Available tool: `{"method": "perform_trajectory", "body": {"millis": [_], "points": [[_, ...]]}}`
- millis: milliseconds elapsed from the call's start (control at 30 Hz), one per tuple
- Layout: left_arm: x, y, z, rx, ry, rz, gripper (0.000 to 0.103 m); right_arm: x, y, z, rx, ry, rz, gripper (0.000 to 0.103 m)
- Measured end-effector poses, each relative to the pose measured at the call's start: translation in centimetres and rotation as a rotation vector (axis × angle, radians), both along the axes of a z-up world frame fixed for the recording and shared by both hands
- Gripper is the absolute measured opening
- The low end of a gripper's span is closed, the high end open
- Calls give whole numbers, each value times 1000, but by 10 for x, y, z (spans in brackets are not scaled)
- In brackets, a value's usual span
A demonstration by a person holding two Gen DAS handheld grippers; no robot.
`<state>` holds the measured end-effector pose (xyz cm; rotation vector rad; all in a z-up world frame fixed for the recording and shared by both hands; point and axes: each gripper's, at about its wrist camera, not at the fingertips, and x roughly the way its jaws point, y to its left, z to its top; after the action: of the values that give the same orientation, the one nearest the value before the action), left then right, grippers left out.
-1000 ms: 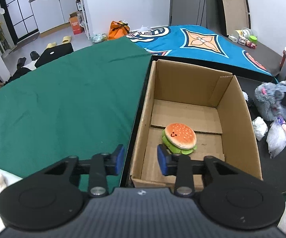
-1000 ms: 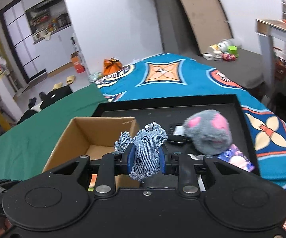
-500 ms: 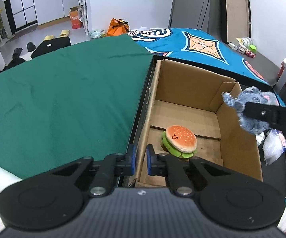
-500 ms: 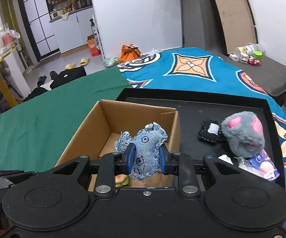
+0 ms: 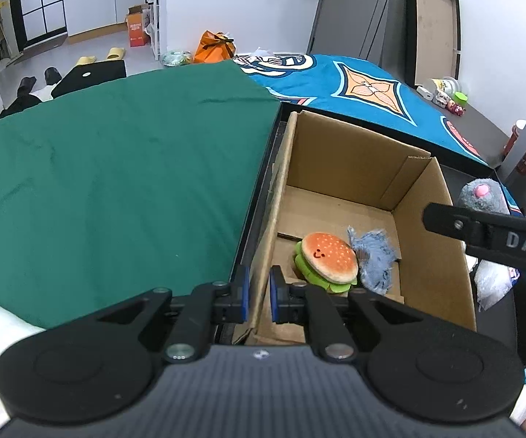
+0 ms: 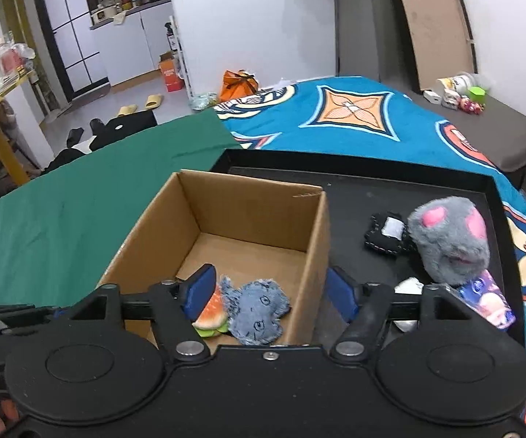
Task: Organize soft objects
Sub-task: 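Return the right gripper to the tray and grasp the bubble-wrap bag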
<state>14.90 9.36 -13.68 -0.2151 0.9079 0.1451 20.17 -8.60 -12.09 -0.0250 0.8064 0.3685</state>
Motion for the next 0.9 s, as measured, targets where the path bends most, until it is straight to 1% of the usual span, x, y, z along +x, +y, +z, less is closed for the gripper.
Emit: {"method": "perform_trajectory", "body": {"millis": [33, 67, 100, 133, 167, 233, 267, 300, 333, 367, 400, 567, 733, 800, 900], "points": [[0, 0, 1, 2, -1, -1, 11, -1, -2, 1, -4, -3, 0, 77], [-1, -1, 1, 10, -2, 2, 12, -3, -4, 1, -6, -8, 2, 82], [-1, -2, 1, 20, 3, 5, 15, -4, -6, 2, -8, -8, 0, 86], [-1, -3, 2, 27, 9, 7, 15, -5, -7, 2, -9, -5, -5, 88], [-1, -3, 2, 27, 13, 8, 16, -7, -9, 3, -10, -4, -11, 89], [0, -3, 2, 16, 27, 8, 26, -9, -13, 3, -24, -20, -14, 90], [-1, -2, 3, 22, 30, 10, 38, -10, -14, 3, -36, -30, -17, 93], [-1, -3, 4, 35, 28, 15, 51, -11, -16, 3, -46, -35, -20, 93], [-1, -4, 5, 51, 25, 20, 57, -11, -19, 2, -47, -31, -21, 93], [-1, -5, 7, 65, 23, 24, 66, -11, -21, 0, -43, -20, -22, 93], [-1, -6, 9, 73, 20, 27, 71, -10, -24, -1, -38, -12, -24, 93], [0, -10, 15, 117, 15, 31, 76, -10, -38, -1, -30, -23, -29, 93], [3, -20, 17, 156, 24, 16, 77, -9, -58, -5, -1, -24, -46, 93], [5, -23, 17, 164, 31, 16, 78, -8, -67, -9, 13, -23, -61, 93], [6, -27, 17, 154, 45, 13, 80, -5, -79, -17, 34, -12, -93, 93]]}}
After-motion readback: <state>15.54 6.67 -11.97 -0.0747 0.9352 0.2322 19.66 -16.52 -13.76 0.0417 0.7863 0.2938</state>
